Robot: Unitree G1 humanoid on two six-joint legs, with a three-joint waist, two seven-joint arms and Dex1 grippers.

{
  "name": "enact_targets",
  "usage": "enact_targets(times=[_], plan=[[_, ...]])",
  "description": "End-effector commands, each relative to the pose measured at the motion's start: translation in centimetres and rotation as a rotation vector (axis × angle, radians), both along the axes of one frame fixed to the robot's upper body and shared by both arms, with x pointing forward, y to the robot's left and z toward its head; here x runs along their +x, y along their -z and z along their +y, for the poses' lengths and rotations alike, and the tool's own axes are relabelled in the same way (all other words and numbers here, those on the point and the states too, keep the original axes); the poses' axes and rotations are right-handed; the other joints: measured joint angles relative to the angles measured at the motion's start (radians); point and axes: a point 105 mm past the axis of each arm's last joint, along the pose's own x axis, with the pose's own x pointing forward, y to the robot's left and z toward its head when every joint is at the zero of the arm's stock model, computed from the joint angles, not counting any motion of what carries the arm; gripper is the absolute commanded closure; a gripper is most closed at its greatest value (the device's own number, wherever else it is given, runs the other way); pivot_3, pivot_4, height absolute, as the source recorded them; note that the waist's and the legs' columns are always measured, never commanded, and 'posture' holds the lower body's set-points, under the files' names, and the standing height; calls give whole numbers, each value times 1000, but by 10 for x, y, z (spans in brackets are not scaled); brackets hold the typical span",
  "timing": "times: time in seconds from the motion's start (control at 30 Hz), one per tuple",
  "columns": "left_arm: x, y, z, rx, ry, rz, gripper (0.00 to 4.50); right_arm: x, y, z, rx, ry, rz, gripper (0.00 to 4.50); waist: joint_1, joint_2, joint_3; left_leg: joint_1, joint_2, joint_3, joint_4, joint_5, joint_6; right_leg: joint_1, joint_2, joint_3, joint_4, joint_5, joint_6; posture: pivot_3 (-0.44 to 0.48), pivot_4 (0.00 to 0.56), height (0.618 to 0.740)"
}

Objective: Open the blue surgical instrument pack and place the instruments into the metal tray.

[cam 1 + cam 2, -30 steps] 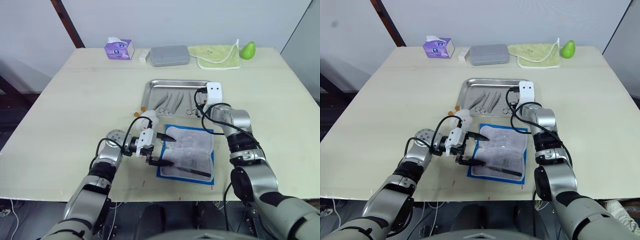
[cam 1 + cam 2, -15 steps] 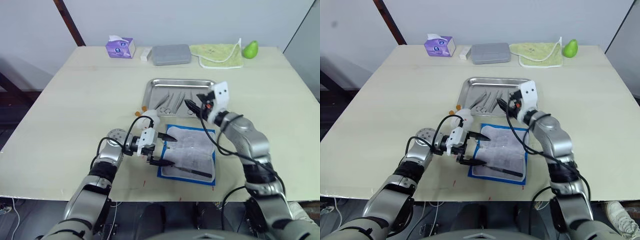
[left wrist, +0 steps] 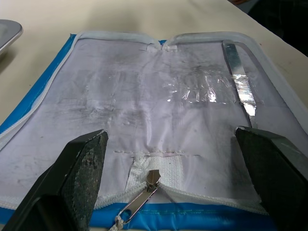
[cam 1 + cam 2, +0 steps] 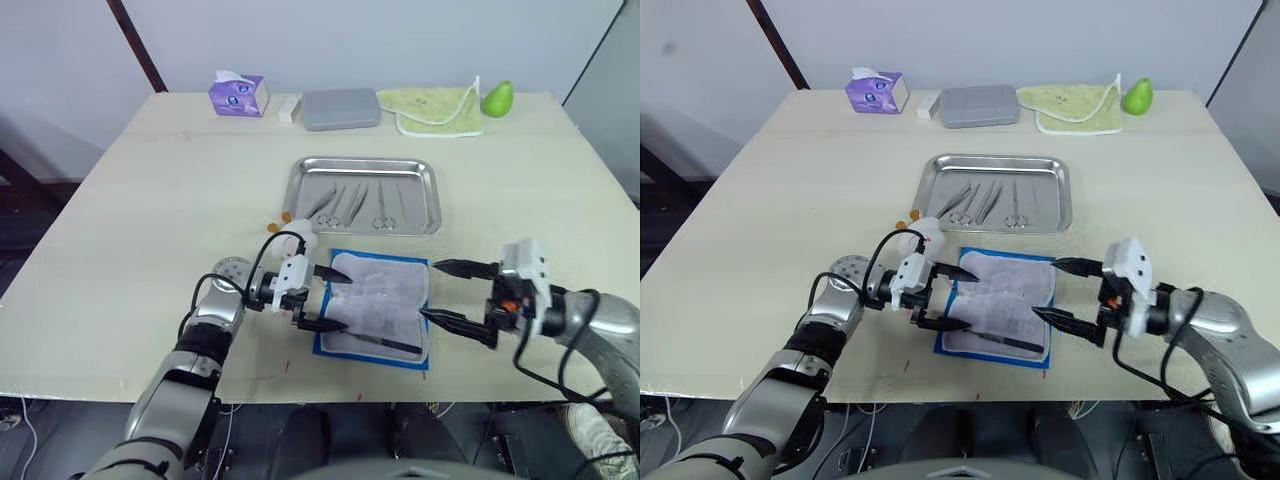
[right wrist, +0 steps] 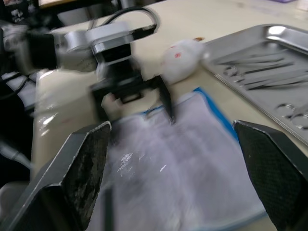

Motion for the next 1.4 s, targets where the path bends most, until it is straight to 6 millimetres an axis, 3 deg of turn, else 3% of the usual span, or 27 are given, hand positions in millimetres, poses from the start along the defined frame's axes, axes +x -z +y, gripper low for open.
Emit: enact_targets(times=[0.03, 0.33, 0.6, 0.7, 0.83, 1.03, 1.23, 1.33, 1.4], plan=[[-17, 32, 8, 82, 27, 123, 0, -20, -14, -25, -48, -22, -70, 124, -1, -1, 0, 0, 0, 0, 0, 0, 0, 0, 0, 0, 0, 0, 0, 0, 150, 740], [-15, 33, 11, 65, 26, 158, 0, -51, -20, -71, -154, 32, -52, 124, 0, -2, 1, 6, 0, 0, 0, 0, 0, 5, 0, 0, 0, 0, 0, 0, 150, 740], [-14, 35, 13, 70, 26, 156, 0, -65, -25, -77, -179, 40, -45, 124, 0, -3, 2, 15, 0, 0, -2, 0, 0, 13, 0, 1, -1, -1, 0, 0, 150, 740], [-14, 34, 13, 71, 26, 155, 0, -65, -27, -67, -177, 26, -54, 124, 0, -2, 1, 15, 0, 0, -2, 0, 0, 13, 0, 1, -1, -1, 0, 0, 150, 740], [-13, 32, 13, 73, 32, 147, 0, -54, -6, -31, -247, -5, -107, 124, -1, -2, 2, 15, 1, 0, -3, 0, 0, 13, 0, 2, -1, -1, 1, 0, 150, 740], [-15, 31, 13, 72, 41, 141, 0, -31, 20, 5, -279, 38, -146, 124, -1, -2, 1, 15, 1, 0, -3, 0, 0, 12, 0, 2, -1, -1, 0, 0, 150, 740], [-16, 30, 15, 81, 43, 135, 0, -13, 42, 24, -294, 54, -110, 124, -1, -3, 2, 15, 1, 0, -3, 0, 0, 12, 0, 3, -1, -1, 0, 0, 150, 740], [-15, 30, 15, 81, 40, 135, 0, -11, 52, 31, -312, 19, -95, 939, 0, -3, 2, 15, 1, 0, -3, 0, 0, 12, 0, 2, -1, -1, -1, 0, 150, 740], [-15, 30, 15, 83, 38, 134, 0, -13, 59, 36, -329, -8, -90, 1724, -1, -3, 2, 15, 1, 0, -3, 0, 0, 12, 0, 2, -1, -1, -1, 0, 150, 740]])
